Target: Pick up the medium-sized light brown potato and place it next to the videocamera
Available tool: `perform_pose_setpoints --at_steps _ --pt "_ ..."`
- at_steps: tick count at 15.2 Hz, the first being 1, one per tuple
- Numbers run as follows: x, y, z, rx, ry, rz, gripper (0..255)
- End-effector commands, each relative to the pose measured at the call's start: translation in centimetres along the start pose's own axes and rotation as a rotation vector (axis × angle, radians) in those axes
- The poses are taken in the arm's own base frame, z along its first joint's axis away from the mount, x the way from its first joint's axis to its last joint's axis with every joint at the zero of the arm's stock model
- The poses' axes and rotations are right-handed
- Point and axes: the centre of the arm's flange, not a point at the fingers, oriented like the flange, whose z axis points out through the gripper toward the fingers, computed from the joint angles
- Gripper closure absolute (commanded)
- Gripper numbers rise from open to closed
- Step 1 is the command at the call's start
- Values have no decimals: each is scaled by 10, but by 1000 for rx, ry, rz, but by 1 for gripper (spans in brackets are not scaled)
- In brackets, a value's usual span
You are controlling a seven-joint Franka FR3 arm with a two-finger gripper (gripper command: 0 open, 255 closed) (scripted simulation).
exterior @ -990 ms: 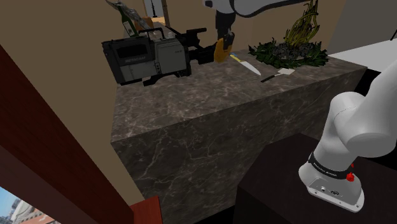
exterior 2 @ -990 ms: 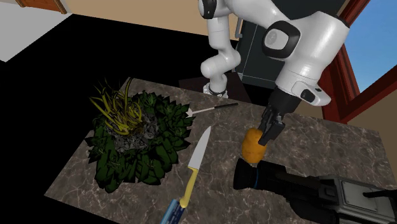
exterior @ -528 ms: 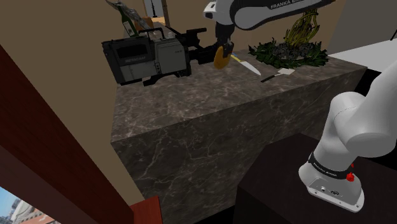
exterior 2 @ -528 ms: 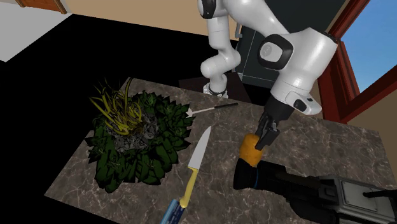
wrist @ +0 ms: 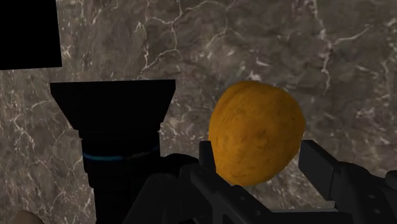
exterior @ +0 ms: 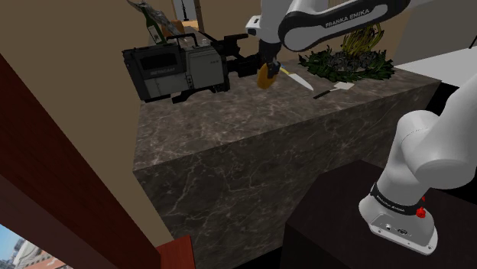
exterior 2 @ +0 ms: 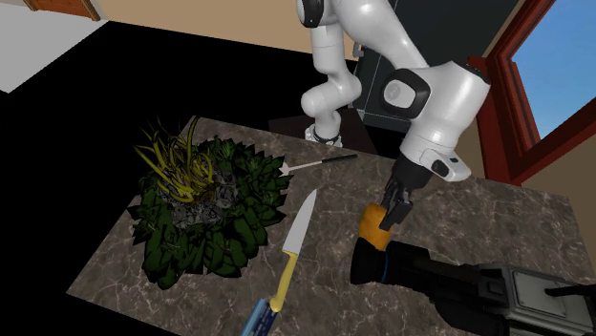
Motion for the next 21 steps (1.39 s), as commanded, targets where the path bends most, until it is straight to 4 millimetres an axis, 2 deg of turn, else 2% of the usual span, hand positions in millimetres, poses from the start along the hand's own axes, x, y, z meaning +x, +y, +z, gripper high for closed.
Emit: perform_pose_setpoints --at_steps 1,8,15,16,21 --pt "2 -5 16 11 -8 -2 255" --pt "6 -22 47 11 -8 -2 255" --pt "6 -22 47 11 -8 -2 255" --pt "5 -22 45 11 -9 -2 0" --pt "6 -22 47 11 -8 -2 0"
